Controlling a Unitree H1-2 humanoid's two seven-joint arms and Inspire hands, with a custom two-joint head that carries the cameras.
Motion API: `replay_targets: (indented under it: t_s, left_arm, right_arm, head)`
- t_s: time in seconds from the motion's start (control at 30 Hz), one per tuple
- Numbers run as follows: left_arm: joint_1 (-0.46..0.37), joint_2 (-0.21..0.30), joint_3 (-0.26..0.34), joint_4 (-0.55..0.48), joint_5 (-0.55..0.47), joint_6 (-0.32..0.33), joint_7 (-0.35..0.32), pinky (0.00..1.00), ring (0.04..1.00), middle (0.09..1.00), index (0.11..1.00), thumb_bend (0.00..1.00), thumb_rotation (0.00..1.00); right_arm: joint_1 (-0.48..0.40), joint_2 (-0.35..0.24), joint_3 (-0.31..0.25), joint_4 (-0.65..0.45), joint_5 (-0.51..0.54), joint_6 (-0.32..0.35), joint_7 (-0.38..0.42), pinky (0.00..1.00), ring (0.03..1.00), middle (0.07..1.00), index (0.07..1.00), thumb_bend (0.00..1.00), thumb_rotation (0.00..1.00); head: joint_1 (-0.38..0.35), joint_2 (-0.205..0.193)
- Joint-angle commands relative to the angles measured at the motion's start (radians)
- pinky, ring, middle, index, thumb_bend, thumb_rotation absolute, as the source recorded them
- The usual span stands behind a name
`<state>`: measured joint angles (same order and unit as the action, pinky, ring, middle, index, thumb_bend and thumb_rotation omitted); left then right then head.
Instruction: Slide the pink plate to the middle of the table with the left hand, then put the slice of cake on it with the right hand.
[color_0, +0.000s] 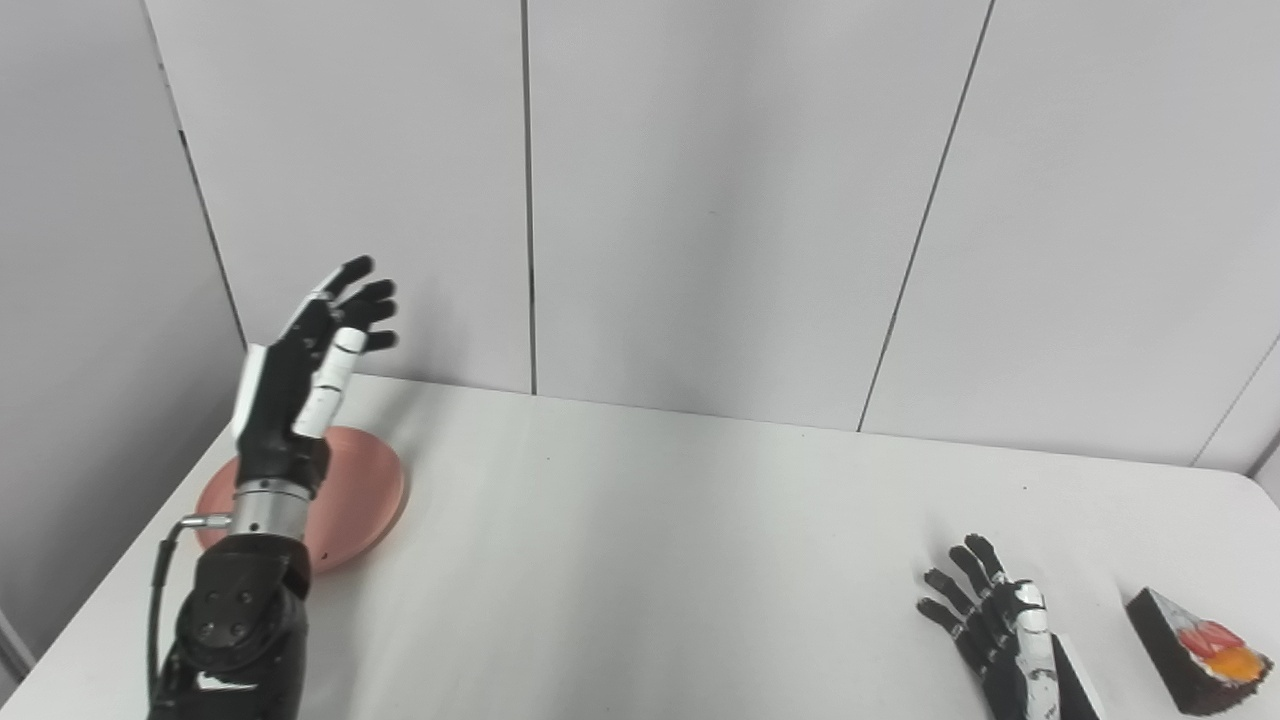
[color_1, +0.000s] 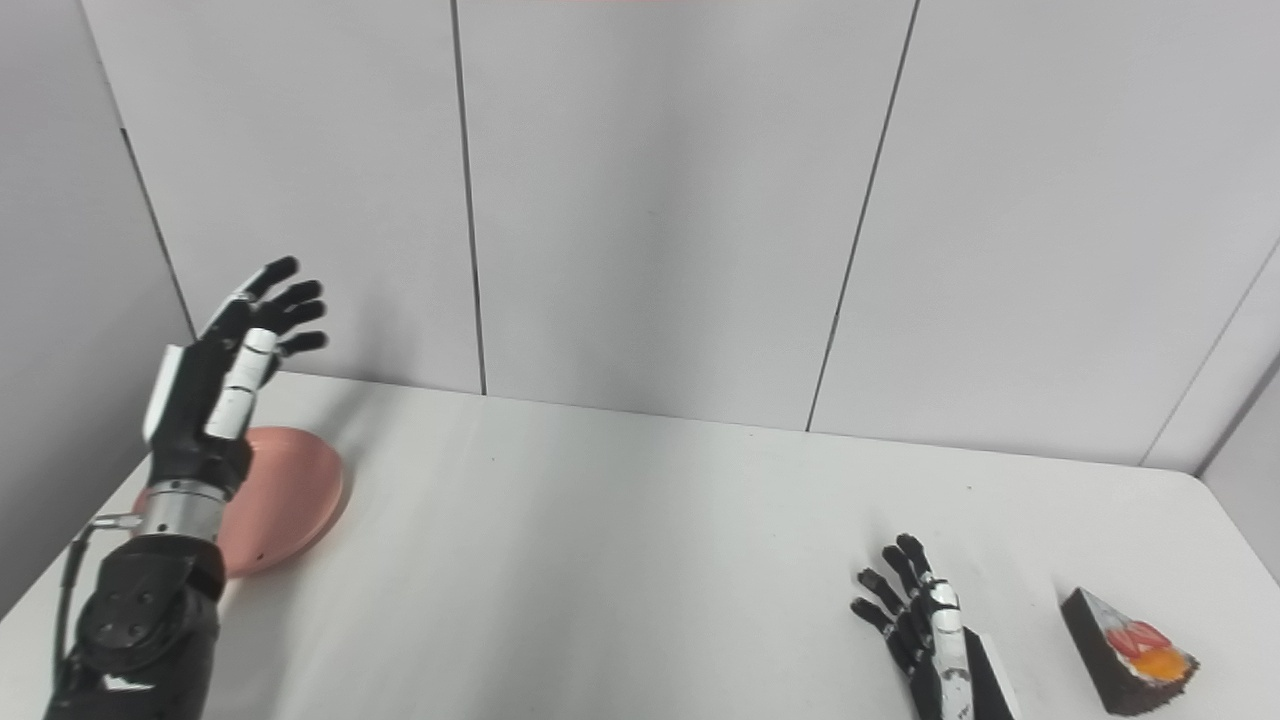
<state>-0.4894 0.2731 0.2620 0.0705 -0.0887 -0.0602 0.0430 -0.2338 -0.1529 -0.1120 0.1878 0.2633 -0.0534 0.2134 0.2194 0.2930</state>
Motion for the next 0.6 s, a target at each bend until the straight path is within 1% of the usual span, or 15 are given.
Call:
replay_targets:
  t_s: [0.0,0.03,0.07,0.13,0.23,0.3,0.4,0.57]
  left_arm:
    - [-0.052,0.045,0.032,0.02,0.008,-0.027,0.03,0.74,0.813,0.808,0.788,0.69,0.83]
    - [-0.054,0.052,0.04,0.034,0.005,-0.032,0.032,0.75,0.814,0.812,0.782,0.68,0.85]
    - [-0.059,0.066,0.056,0.073,-0.01,-0.044,0.03,0.75,0.815,0.814,0.78,0.68,0.86]
    - [-0.071,0.092,0.078,0.145,-0.029,-0.073,0.025,0.79,0.85,0.849,0.799,0.73,0.87]
    - [-0.093,0.138,0.096,0.267,-0.032,-0.134,0.022,0.82,0.868,0.86,0.806,0.76,0.87]
    - [-0.108,0.175,0.099,0.358,-0.02,-0.187,0.024,0.84,0.891,0.877,0.824,0.78,0.89]
    - [-0.127,0.218,0.103,0.473,-0.038,-0.253,0.006,0.83,0.885,0.87,0.841,0.77,0.9]
    - [-0.155,0.27,0.094,0.637,-0.041,-0.325,-0.004,0.85,0.895,0.879,0.863,0.78,0.9]
  right_arm:
    - [0.041,0.01,0.01,0.018,0.002,0.023,0.004,0.84,0.881,0.96,0.961,0.69,1.0]
    - [0.04,0.01,0.01,0.02,0.003,0.021,0.005,0.84,0.882,0.961,0.962,0.69,1.0]
    - [0.039,0.011,0.009,0.022,0.003,0.02,0.005,0.84,0.882,0.961,0.962,0.69,1.0]
    - [0.038,0.014,0.008,0.023,0.004,0.019,0.002,0.84,0.874,0.954,0.959,0.69,1.0]
    - [0.04,0.015,0.009,0.018,0.003,0.022,0.0,0.84,0.872,0.952,0.958,0.68,1.0]
    - [0.041,0.013,0.01,0.017,0.001,0.02,0.002,0.84,0.877,0.955,0.961,0.68,1.0]
    - [0.042,0.011,0.011,0.011,-0.001,0.024,0.003,0.84,0.882,0.958,0.964,0.69,1.0]
    - [0.04,0.011,0.01,0.014,-0.004,0.026,0.0,0.84,0.88,0.956,0.96,0.71,1.0]
  head:
    - [-0.002,-0.001]
    - [-0.002,-0.001]
    - [-0.003,-0.002]
    - [-0.004,-0.002]
    - [-0.005,0.001]
    - [-0.006,0.005]
    - [-0.009,0.011]
    - [-0.009,0.014]
